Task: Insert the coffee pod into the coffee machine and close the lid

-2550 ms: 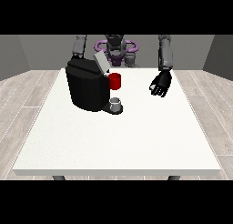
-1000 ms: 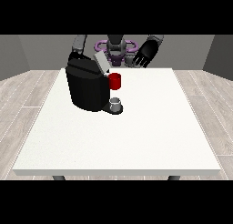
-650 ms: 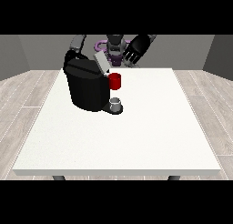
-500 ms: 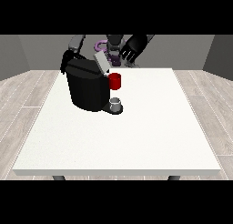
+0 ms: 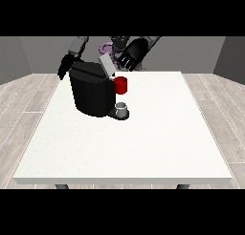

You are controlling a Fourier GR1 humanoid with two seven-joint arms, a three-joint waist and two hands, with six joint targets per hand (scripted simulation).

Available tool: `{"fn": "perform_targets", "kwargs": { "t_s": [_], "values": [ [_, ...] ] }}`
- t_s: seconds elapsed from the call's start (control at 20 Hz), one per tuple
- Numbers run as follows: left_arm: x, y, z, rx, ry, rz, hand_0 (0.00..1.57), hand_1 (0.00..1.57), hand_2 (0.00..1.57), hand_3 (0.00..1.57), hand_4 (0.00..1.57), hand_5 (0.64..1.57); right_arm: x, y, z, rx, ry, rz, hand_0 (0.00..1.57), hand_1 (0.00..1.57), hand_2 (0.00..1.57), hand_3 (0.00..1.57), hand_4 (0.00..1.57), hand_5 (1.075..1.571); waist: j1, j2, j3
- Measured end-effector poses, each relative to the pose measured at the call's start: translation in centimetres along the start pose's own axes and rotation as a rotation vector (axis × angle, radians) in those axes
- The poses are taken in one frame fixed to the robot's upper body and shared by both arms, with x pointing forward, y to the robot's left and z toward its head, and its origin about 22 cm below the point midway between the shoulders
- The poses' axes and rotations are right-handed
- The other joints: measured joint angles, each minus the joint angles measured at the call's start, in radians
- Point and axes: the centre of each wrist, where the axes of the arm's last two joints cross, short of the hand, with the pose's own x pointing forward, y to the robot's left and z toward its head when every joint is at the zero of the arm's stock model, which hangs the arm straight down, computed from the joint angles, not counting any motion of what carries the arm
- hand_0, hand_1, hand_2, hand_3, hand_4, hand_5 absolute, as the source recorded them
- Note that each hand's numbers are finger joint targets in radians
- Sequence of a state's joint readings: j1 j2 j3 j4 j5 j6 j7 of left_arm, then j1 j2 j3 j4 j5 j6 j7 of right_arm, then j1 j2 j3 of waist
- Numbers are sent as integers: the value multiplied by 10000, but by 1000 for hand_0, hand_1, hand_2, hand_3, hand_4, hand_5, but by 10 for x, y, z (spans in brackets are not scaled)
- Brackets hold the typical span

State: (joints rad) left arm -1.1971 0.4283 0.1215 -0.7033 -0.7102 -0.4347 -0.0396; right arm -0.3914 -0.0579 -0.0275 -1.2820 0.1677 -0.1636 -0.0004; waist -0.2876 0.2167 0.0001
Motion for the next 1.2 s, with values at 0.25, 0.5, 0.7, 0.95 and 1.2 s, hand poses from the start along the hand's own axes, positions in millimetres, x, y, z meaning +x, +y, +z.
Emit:
{"fn": "perform_targets", "kwargs": {
  "t_s": [0.25,0.5,0.7,0.95,1.2],
  "values": [
    [9,8,-2,107,-80,-109,1188,1188,1258,1219,461,1571,6,1,-5,-103,-230,-15,0,0,0,0,0,1571,-74,395,2],
    [10,11,-3,120,-213,-253,1260,1260,1292,1229,433,1571,12,-3,-12,-286,-284,32,0,0,0,0,223,1571,2,656,1],
    [9,10,-4,26,-176,-222,1211,1211,1252,1220,432,1571,12,-5,-12,-274,-267,30,0,0,0,0,0,1571,-30,660,0],
    [8,2,-6,-89,-233,-178,1196,1196,1252,1201,418,1571,11,-2,-11,-311,-255,18,0,0,0,0,165,1571,-34,658,8],
    [10,10,-6,75,-328,-293,1216,1216,1259,1200,417,1571,13,-5,-13,-372,-381,23,0,0,0,0,104,1571,-87,801,9]
  ]
}}
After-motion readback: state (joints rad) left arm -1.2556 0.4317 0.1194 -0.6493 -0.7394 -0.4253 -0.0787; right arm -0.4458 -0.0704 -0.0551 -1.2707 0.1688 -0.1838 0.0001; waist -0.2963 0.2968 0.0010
